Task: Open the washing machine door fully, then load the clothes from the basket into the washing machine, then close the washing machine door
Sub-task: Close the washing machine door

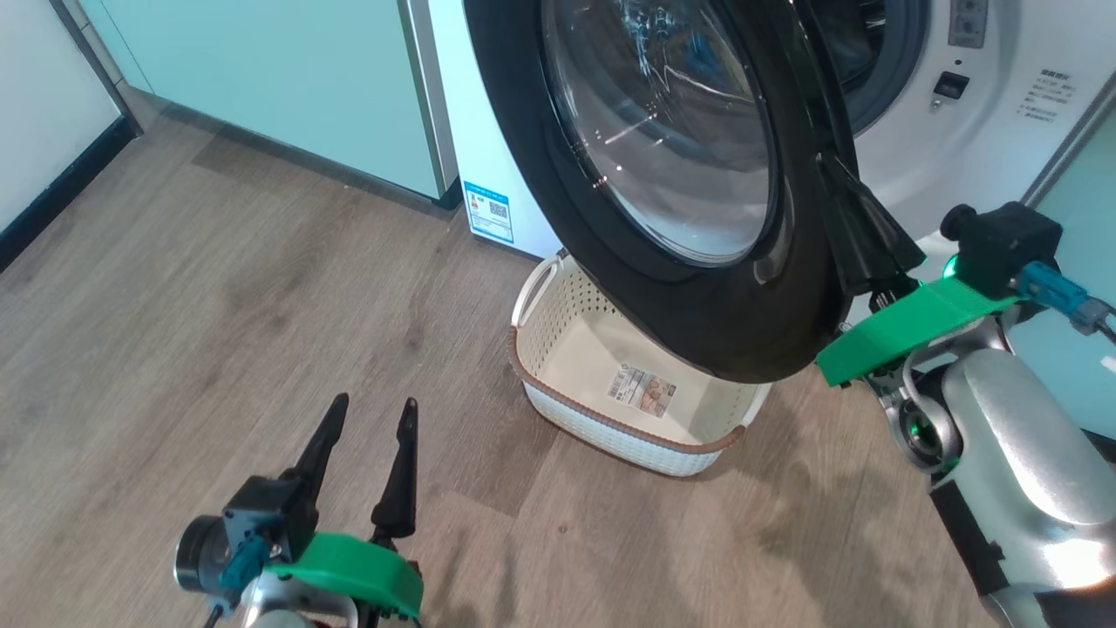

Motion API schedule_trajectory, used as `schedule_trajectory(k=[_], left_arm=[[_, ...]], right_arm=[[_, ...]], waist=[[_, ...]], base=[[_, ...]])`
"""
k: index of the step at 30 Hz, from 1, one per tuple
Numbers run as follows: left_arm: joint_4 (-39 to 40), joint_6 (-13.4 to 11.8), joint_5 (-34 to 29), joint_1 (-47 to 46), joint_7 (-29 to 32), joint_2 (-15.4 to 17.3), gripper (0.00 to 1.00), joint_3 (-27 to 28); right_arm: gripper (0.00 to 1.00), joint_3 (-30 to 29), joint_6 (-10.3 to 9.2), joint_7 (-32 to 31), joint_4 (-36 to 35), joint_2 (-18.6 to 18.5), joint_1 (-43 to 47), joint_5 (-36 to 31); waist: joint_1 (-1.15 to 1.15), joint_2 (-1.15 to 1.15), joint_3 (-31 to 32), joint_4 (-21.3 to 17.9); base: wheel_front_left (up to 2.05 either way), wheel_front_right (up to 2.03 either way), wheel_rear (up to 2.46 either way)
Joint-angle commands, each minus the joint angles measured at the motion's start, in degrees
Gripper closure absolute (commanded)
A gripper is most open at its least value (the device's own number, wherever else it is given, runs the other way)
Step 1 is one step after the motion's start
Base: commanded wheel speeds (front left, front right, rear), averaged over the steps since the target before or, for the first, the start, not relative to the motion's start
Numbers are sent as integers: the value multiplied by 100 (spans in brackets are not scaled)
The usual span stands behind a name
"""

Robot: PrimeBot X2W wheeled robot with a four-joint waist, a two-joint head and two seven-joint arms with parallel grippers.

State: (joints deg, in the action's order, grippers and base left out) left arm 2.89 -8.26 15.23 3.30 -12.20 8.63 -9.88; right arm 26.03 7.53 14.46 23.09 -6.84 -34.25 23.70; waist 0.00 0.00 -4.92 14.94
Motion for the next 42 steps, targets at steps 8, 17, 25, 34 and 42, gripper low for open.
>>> schedule_trajectory(k=[8,17,25,34,42], left_arm=[[213,-61,20,-337,-97,67,0,149],[190,-63,17,-470,-160,-6,0,64],[151,-43,1,-598,-222,-89,0,-5],[54,27,-32,-752,-266,-222,0,-127],[15,128,-76,-952,-278,-352,0,-215]], right_arm=[[100,-97,-4,52,31,11,-377,11],[100,-265,-4,53,471,-213,-788,-38],[100,-601,-4,53,918,-446,-1213,-106],[100,-922,-4,53,1507,-741,-1792,-189],[100,-1089,-4,53,1937,-1044,-2380,-311]], waist=[[0,0,-118,3],[0,0,-336,85],[0,0,-537,183],[0,0,-781,350],[0,0,-1064,527]], base=[[0,0,0],[0,0,0],[0,0,0],[0,0,0],[0,0,0]])
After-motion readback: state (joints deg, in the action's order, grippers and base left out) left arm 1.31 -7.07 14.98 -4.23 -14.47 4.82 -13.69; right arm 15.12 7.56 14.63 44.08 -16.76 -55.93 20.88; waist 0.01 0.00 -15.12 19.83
